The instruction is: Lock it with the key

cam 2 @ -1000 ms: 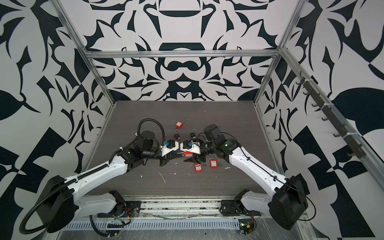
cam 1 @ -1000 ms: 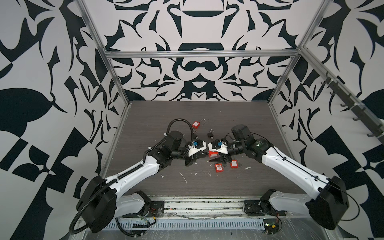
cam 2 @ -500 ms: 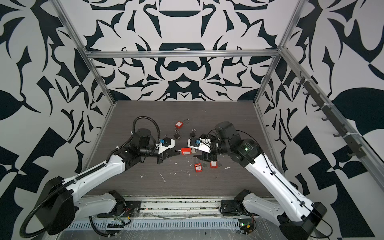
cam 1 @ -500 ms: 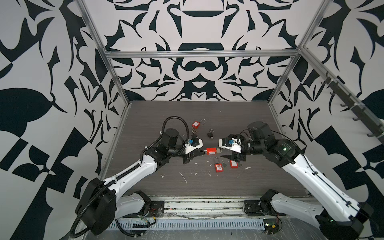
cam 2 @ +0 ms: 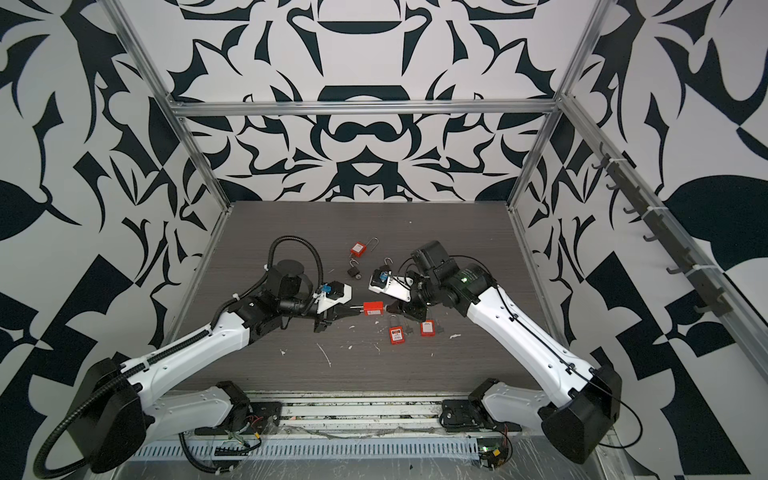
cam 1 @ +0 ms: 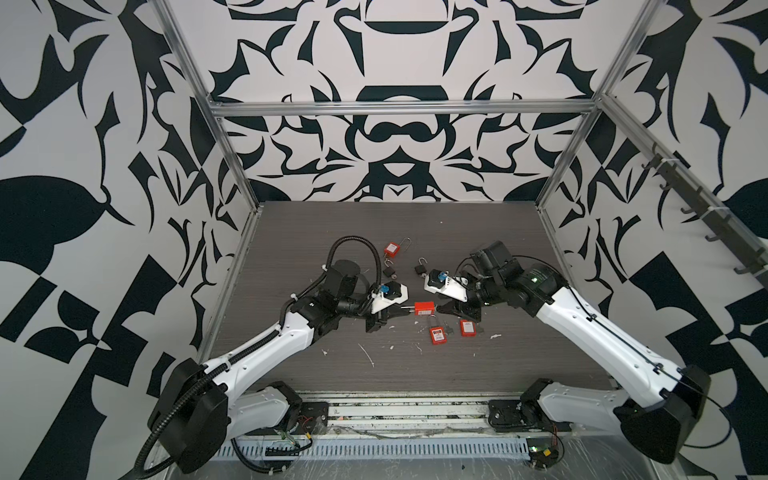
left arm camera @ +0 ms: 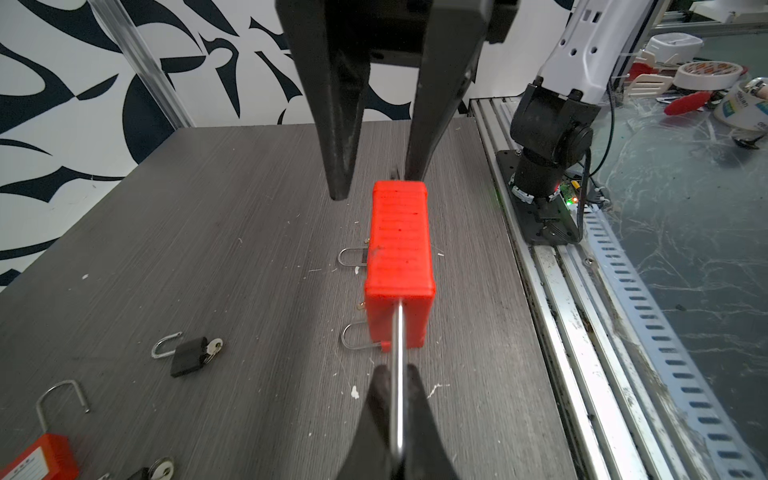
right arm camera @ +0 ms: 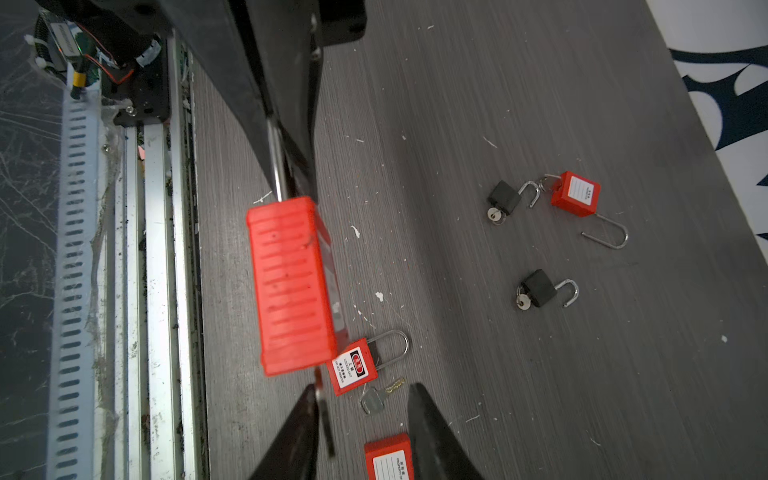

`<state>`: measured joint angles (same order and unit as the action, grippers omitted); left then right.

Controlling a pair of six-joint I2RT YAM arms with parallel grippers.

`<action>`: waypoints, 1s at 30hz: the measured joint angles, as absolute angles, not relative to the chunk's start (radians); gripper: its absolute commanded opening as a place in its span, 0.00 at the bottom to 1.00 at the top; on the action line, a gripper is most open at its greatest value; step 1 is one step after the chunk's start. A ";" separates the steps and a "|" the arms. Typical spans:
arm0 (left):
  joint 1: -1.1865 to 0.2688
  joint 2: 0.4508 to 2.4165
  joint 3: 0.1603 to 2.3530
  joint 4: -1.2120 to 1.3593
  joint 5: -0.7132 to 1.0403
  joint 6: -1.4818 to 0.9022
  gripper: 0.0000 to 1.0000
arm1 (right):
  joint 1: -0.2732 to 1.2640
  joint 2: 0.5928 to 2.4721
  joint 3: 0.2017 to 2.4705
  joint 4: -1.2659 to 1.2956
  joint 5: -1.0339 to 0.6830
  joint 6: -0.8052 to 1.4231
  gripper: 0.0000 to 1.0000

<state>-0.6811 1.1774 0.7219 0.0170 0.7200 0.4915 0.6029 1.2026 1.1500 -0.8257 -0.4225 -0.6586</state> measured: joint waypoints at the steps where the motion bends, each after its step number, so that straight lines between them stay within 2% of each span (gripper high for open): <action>1: -0.681 1.177 0.722 0.017 0.720 0.492 0.00 | 0.603 1.207 1.150 -0.828 -0.422 -0.663 0.31; 5: -0.681 1.177 0.723 0.017 0.717 0.491 0.00 | 0.603 1.208 1.147 -0.826 -0.430 -0.665 0.21; 15: -0.681 1.177 0.729 0.001 0.723 0.491 0.00 | 0.604 1.106 1.059 -0.731 -0.505 -0.756 0.16; 19: -0.681 1.176 0.741 -0.043 0.725 0.500 0.00 | 0.604 1.120 1.059 -0.743 -0.551 -0.787 0.01; 30: -0.678 1.159 0.780 -0.192 0.690 0.591 0.00 | 0.590 1.131 1.025 -0.725 -0.575 -0.831 0.00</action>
<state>-0.6781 1.1595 0.7803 -0.1917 0.6903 0.5907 0.5903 1.1309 1.0248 -0.7250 -0.5747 -0.8307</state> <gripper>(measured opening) 0.063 0.060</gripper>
